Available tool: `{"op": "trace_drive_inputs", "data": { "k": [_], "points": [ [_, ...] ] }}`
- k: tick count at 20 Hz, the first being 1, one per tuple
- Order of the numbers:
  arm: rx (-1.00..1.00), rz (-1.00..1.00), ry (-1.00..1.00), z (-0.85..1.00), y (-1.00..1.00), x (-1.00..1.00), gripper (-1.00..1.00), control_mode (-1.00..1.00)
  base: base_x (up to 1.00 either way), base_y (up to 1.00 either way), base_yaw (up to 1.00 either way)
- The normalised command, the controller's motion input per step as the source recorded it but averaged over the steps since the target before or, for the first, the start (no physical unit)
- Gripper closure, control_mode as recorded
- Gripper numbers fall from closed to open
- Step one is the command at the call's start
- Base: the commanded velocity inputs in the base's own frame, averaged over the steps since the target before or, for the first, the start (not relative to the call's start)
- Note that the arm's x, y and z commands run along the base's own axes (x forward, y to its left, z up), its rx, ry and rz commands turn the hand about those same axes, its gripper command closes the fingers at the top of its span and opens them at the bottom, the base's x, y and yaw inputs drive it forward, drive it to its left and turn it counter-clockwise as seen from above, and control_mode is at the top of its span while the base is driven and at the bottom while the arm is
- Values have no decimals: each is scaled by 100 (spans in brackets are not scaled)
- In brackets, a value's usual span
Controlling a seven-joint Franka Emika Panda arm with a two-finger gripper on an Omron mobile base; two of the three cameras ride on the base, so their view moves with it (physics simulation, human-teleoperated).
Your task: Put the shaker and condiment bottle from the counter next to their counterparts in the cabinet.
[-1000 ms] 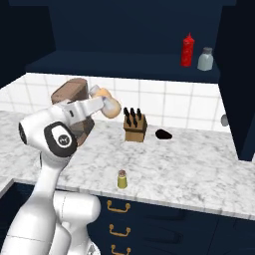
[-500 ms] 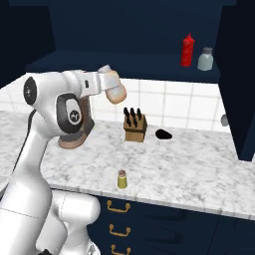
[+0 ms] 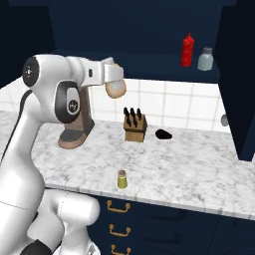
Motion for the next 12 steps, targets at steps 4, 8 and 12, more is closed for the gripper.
{"op": "trace_drive_inputs", "data": {
  "k": [4,8,12],
  "points": [
    [1,6,-27,7,-23,0,100,-100,0,0,0],
    [19,10,-24,2,-48,0,100,-100,0,0,0],
    [29,4,-6,5,-47,0,100,-100,0,0,0]
  ]
}}
